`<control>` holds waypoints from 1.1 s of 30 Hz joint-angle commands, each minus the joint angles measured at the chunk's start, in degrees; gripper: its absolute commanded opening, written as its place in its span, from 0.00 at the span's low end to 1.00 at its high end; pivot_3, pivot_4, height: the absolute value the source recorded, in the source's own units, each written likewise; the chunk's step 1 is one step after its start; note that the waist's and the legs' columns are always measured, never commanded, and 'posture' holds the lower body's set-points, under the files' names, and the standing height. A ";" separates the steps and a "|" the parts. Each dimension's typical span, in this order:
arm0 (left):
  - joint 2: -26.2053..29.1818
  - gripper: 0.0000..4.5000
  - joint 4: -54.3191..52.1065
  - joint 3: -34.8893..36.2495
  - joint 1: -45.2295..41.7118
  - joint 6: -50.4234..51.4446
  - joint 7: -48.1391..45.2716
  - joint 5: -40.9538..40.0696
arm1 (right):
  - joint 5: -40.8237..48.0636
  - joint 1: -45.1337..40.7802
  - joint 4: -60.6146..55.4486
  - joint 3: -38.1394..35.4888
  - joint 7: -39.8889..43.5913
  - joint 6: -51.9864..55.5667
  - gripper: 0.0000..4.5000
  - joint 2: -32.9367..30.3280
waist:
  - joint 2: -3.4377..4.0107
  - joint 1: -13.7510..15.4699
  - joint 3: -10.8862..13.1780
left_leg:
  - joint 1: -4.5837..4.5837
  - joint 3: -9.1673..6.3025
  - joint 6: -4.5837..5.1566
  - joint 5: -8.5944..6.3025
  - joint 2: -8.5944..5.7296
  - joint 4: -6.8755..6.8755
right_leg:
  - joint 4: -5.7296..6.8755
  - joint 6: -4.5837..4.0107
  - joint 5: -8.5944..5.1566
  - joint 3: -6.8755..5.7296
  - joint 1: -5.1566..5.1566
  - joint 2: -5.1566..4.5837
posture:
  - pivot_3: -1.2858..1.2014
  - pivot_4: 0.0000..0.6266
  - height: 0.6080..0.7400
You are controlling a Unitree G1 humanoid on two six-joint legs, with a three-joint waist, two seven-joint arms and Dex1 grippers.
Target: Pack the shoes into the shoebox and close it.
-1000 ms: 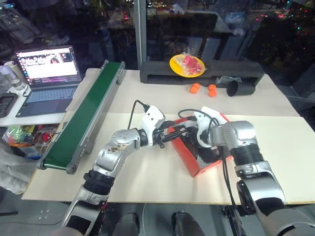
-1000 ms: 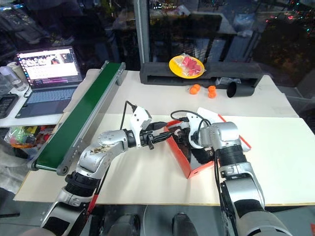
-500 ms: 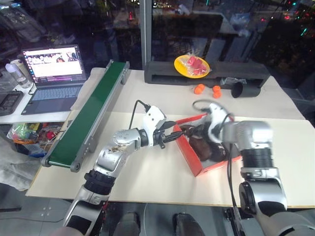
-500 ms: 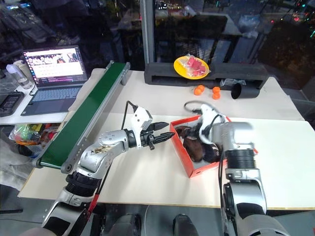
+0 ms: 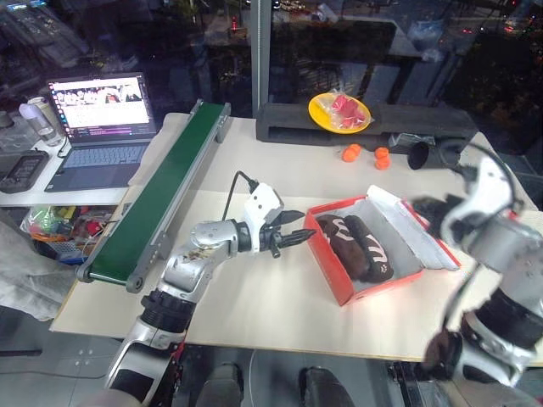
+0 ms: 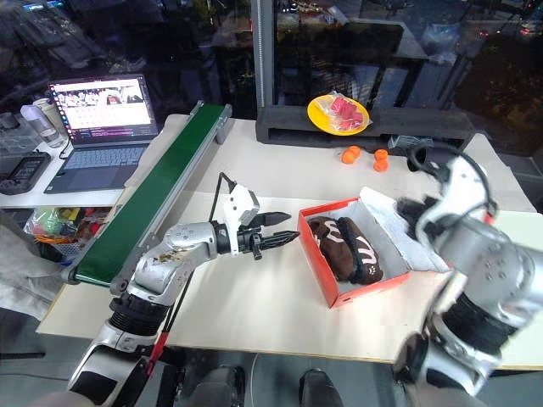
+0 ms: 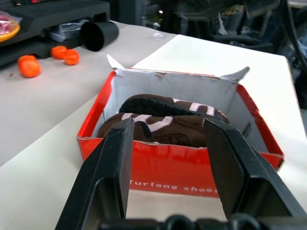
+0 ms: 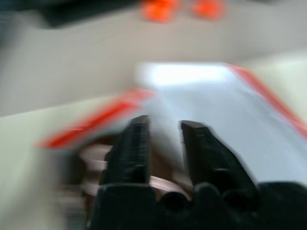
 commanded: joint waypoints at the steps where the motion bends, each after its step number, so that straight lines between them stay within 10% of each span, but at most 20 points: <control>1: -0.39 0.54 -2.89 -0.90 0.21 -1.14 -1.19 -0.26 | 0.82 4.84 -6.87 3.88 -1.45 0.43 0.00 -6.56 | 0.25 -0.53 0.05 | 0.04 0.03 0.00 0.00 0.00 0.00 | 0.03 0.00 0.00 0.06 -0.01 0.01 | 0.52 0.24 0.84; 6: -0.93 0.54 -3.32 -1.22 0.63 -1.08 -0.98 0.01 | 0.02 14.97 -6.85 18.29 0.21 0.43 0.00 -22.34 | 0.30 -1.10 0.07 | 0.53 0.03 0.01 0.00 0.02 -0.03 | 0.04 -0.04 -0.07 0.11 0.44 0.05 | 0.52 0.24 0.84; 16: -1.68 0.54 -3.65 -0.89 0.31 -0.56 0.04 0.00 | -3.98 11.02 7.47 33.48 8.10 -4.03 0.00 -21.73 | 0.26 -1.56 0.09 | 0.71 0.08 0.03 0.01 -0.01 0.00 | 0.00 0.03 -0.22 0.20 0.58 0.04 | 0.52 0.24 0.84; 24: -1.75 0.54 -3.48 -0.67 -0.10 -0.35 0.62 0.02 | -5.53 1.58 29.85 17.07 7.54 -15.97 0.00 -6.14 | 0.20 -1.39 0.12 | 0.70 0.06 0.04 0.01 -0.02 0.02 | 0.02 0.07 -0.21 0.19 0.61 0.05 | 0.52 0.24 0.84; 28: -1.43 0.54 -3.57 -0.77 -0.70 -0.46 0.32 0.17 | -2.68 -8.21 49.59 -6.18 -6.09 -31.59 0.00 2.02 | 0.22 -1.38 0.12 | 0.72 0.09 0.04 0.01 -0.03 0.03 | 0.02 0.11 -0.17 0.21 0.61 0.06 | 0.52 0.24 0.84; 33: -1.22 0.54 -2.80 -0.57 -1.89 -0.49 -0.12 0.03 | -5.03 -11.04 63.61 -8.06 -9.10 -42.29 0.00 0.96 | 0.22 -1.09 0.12 | 0.70 0.08 0.05 0.00 -0.03 -0.08 | -0.02 0.11 -0.18 0.18 0.61 0.06 | 0.52 0.24 0.84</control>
